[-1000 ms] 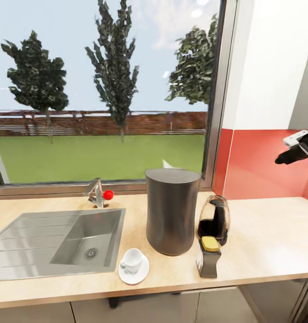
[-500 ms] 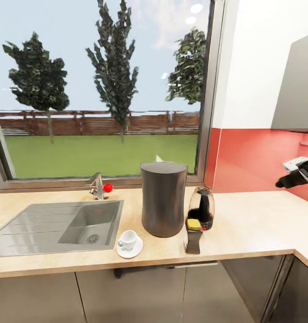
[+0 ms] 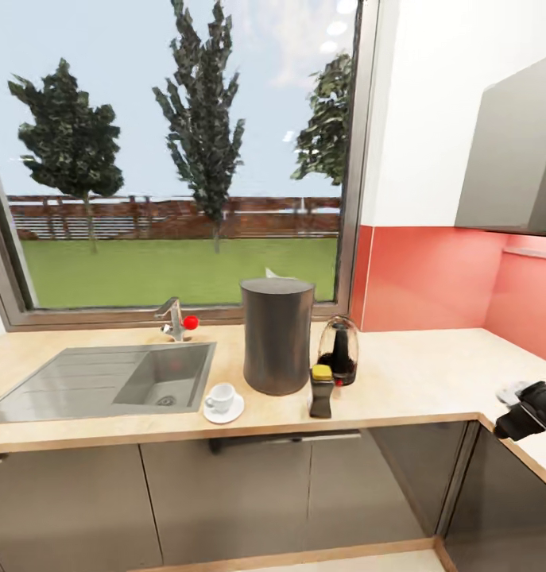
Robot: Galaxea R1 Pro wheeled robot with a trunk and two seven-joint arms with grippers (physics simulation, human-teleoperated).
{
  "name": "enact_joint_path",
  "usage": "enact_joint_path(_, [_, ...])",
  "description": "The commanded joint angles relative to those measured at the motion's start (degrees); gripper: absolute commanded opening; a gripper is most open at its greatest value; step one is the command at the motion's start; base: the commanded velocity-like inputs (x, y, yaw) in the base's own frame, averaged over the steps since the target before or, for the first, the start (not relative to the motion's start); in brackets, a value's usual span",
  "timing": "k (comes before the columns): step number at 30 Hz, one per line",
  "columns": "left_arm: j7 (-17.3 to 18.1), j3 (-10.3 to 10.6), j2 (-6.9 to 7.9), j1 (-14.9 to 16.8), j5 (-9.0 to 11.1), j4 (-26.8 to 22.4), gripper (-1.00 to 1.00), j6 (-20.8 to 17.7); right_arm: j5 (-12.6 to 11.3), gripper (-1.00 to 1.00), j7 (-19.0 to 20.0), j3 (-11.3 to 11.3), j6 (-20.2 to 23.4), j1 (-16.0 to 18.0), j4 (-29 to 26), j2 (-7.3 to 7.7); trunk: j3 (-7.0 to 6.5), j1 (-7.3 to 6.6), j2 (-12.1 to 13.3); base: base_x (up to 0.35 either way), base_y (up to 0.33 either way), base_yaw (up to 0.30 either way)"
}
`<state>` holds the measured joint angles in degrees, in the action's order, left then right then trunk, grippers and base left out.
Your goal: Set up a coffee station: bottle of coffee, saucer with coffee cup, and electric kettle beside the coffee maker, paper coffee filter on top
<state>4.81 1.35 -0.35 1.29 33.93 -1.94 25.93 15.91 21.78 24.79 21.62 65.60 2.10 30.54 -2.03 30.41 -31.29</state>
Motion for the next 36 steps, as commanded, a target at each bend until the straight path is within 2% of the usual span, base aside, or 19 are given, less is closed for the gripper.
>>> enact_joint_path(1, [0.40, 0.14, 0.00, 0.03, 0.61, 0.10, 1.00, 0.18, -0.57, 1.00, 0.32, -0.19, -1.30, -3.01, 0.01, -0.11, 0.01, -0.02, -0.05, -0.315, -0.106, 0.000])
enact_joint_path(4, [0.39, 0.14, 0.00, 0.03, 0.64, 0.13, 1.00, 0.18, -2.86, 1.00, 0.35, -0.18, -4.05, -9.88, 0.01, -0.74, 0.01, -0.02, -0.05, -0.315, -0.105, 0.000])
enact_joint_path(5, [0.38, 0.12, 0.00, 0.03, 0.66, 0.12, 1.00, 0.16, -3.83, 1.00, 0.34, -0.18, -5.71, -13.66, 0.01, -1.54, 0.01, -0.02, -0.05, -0.315, -0.105, 0.000])
enact_joint_path(6, [0.38, 0.11, 0.02, 0.03, 0.67, 0.11, 1.00, 0.11, -4.20, 1.00, 0.31, -0.18, -6.66, -15.61, 0.01, -2.15, 0.01, -0.02, -0.05, -0.315, -0.105, 0.000])
enact_joint_path(7, [0.38, 0.09, 0.01, 0.03, 0.68, 0.11, 1.00, 0.01, -4.75, 1.00, 0.20, -0.18, -8.74, -19.49, 0.01, -3.81, 0.01, -0.02, -0.05, -0.315, -0.105, 0.000])
enact_joint_path(8, [0.38, 0.06, 0.01, 0.03, 0.69, 0.10, 1.00, -0.05, -4.94, 1.00, 0.05, -0.18, -9.84, -21.43, 0.01, -4.79, 0.01, -0.02, -0.05, -0.315, -0.105, 0.000])
enact_joint_path(9, [0.38, 0.03, 0.00, 0.03, 0.69, 0.10, 1.00, -0.17, -5.19, 1.00, -0.65, -0.18, -11.89, -25.10, 0.01, -6.93, 0.01, -0.02, -0.05, -0.315, -0.104, 0.000])
enact_joint_path(10, [0.38, 0.01, 0.00, 0.03, 0.69, 0.10, 1.00, -0.23, -5.26, 1.00, -1.26, -0.18, -12.82, -26.83, 0.01, -8.06, 0.01, -0.02, -0.05, -0.315, -0.103, 0.000])
enact_joint_path(13, [0.38, -0.11, 0.05, 0.03, 0.80, 0.10, 1.00, -0.40, -5.23, 1.00, -8.55, -0.18, -17.14, -35.71, -0.03, -15.49, 0.01, -0.02, -0.05, -0.316, -0.088, 0.000])
enact_joint_path(14, [0.38, -0.13, 0.06, 0.03, 0.85, 0.10, 1.00, -0.43, -5.22, 1.00, -9.88, -0.18, -17.81, -36.91, -0.04, -16.71, 0.01, -0.02, -0.05, -0.317, -0.058, 0.000])
enact_joint_path(17, [0.39, -0.53, 0.24, 0.03, 1.21, 0.05, 1.00, -0.23, -5.21, 1.00, -15.07, -0.18, -20.27, -42.44, -0.06, -23.21, 0.01, -0.02, -0.05, -0.212, -0.025, 0.000])
enact_joint_path(18, [0.41, -0.57, 0.30, 0.03, 1.30, 0.04, 1.00, -0.19, -5.23, 1.00, -15.48, -0.18, -20.38, -42.96, -0.06, -24.13, 0.01, -0.02, -0.05, -0.106, -0.012, 0.000])
enact_joint_path(19, [0.45, -0.46, 0.38, 0.03, 1.43, 0.03, 1.00, -0.25, -5.23, 1.00, -16.19, -0.18, -20.57, -43.71, -0.07, -25.74, 0.01, -0.02, -0.05, -0.068, -0.008, 0.000])
enact_joint_path(20, [0.47, -0.22, 0.94, 0.03, 1.29, -0.05, 1.00, -0.37, -5.27, 1.00, -17.34, -0.10, -20.86, -44.75, -0.20, -28.74, 0.01, -0.02, -0.05, -0.014, -0.002, 0.000])
enact_joint_path(23, [0.47, -0.08, 1.73, 0.03, 1.45, -0.06, 1.00, -0.42, -5.36, 1.00, -17.33, -0.11, -20.71, -44.96, -0.17, -29.61, 0.01, -0.02, -0.05, -0.007, -0.001, 0.000])
enact_joint_path(26, [0.46, -0.10, 2.25, 0.03, 1.48, -0.01, 1.00, -0.44, -5.37, 1.00, -17.50, -0.12, -20.69, -45.02, -0.18, -29.66, 0.01, -0.02, -0.05, -0.001, 0.000, 0.000])
enact_joint_path(36, [0.46, -0.23, 2.37, 0.03, 1.51, -0.07, 1.00, -0.44, -5.36, 1.00, -17.60, -0.09, -20.68, -45.03, -0.16, -29.83, 0.01, -0.02, -0.05, 0.000, 0.000, 0.000])
